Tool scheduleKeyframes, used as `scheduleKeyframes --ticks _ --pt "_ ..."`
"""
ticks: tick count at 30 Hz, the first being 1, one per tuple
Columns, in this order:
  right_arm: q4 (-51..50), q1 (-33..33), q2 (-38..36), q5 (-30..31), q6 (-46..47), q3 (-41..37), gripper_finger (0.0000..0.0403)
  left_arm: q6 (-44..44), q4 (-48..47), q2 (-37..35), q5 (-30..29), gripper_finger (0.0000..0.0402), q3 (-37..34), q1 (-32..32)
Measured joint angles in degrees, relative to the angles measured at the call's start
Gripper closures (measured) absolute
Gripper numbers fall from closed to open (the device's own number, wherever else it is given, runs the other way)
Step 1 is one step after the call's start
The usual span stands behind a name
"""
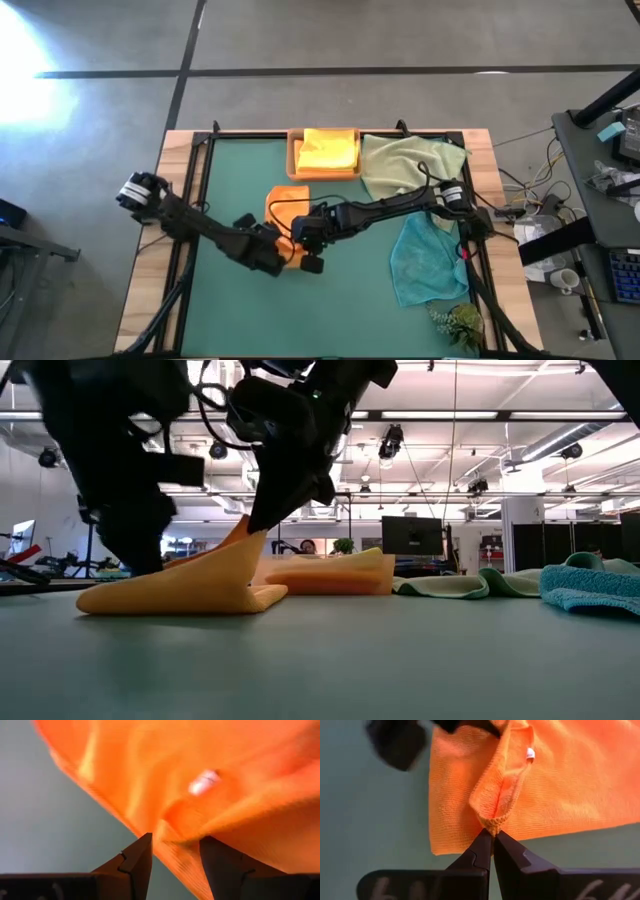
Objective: Fold microfiber towels
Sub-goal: Fold the orange towel
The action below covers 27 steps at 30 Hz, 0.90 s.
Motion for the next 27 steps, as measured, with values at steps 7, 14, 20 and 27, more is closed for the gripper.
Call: scheduleKeyframes --ticks 7,14,20,27 --pt "-1.76 -0.04 -0.07 0.02 -0.35 0.00 0.0394 3.86 0.00 -2.19 4.78 0.0254 0.05 2.15" --pt "-2.85 0.04 -0.11 -0.09 -2.89 0.02 0.0394 17.05 -0.08 -11.87 6.88 0.0254 -0.17 1.88" --pt "-2.81 0.04 -0.15 -0.07 -3.36 0.02 0.0394 30.00 -0.11 -19.90 7.50 0.0254 -1.01 2.90" --pt "-2.86 0.02 -0.11 -0.12 -3.58 0.00 0.0394 36.42 -0.38 -22.02 9.39 0.0254 -1.21 8.25"
